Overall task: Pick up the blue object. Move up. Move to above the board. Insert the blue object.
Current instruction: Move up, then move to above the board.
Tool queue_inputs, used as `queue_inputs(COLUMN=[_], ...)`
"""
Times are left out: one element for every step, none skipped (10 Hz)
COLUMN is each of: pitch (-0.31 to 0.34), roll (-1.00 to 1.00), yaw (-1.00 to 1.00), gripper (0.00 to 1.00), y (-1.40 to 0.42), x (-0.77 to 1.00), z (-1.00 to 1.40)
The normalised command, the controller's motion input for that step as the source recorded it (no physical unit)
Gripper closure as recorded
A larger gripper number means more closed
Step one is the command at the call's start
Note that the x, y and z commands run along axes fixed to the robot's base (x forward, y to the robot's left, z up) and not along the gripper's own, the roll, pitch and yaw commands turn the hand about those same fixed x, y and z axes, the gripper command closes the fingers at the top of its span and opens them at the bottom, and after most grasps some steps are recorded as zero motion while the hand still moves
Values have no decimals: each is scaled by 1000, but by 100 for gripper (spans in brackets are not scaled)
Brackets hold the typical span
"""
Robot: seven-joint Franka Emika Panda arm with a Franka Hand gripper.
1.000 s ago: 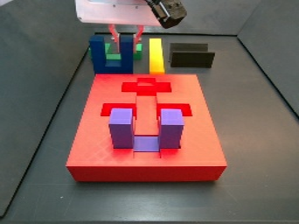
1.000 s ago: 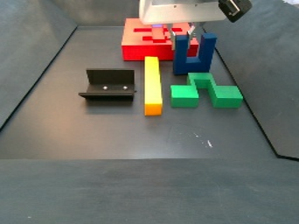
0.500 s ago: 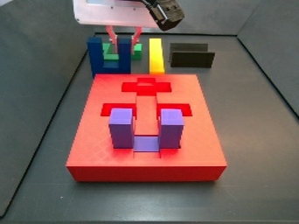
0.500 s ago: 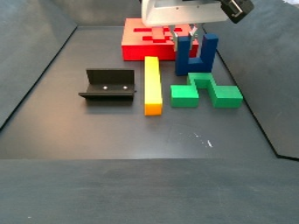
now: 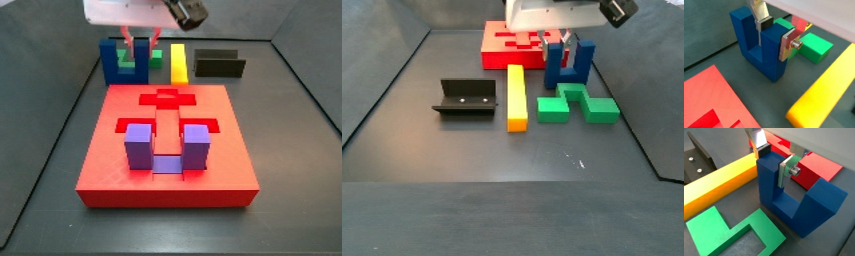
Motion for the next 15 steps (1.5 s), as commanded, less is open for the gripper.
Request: queue_inputs(pitch=[38,61,39,0,30,17,3,54,87,68,51,61,138,173,187], roll=[-16,-24,-41,0,0,-14,-50,-60,-60,-64,45,57,110,53,50], yaw=[45,48,29,0,-10,-7,-5,-7,-8,-9,-436,-422,-223,-119,-45], gripper=[100,100,100,100,100,100,100,100,100,100,100,100,100,100,100], y=[-23,-26,-21,0,2,0,1,4,5,9,-1400,-1400,-1400,-1400,-1400], x=[-7,-23,18,0,-33,-57,-21,36,19,18,495,484,531,587,634], z=[748,604,236,1400,1400,1400,1400,1400,757,342,330,321,305,321,343])
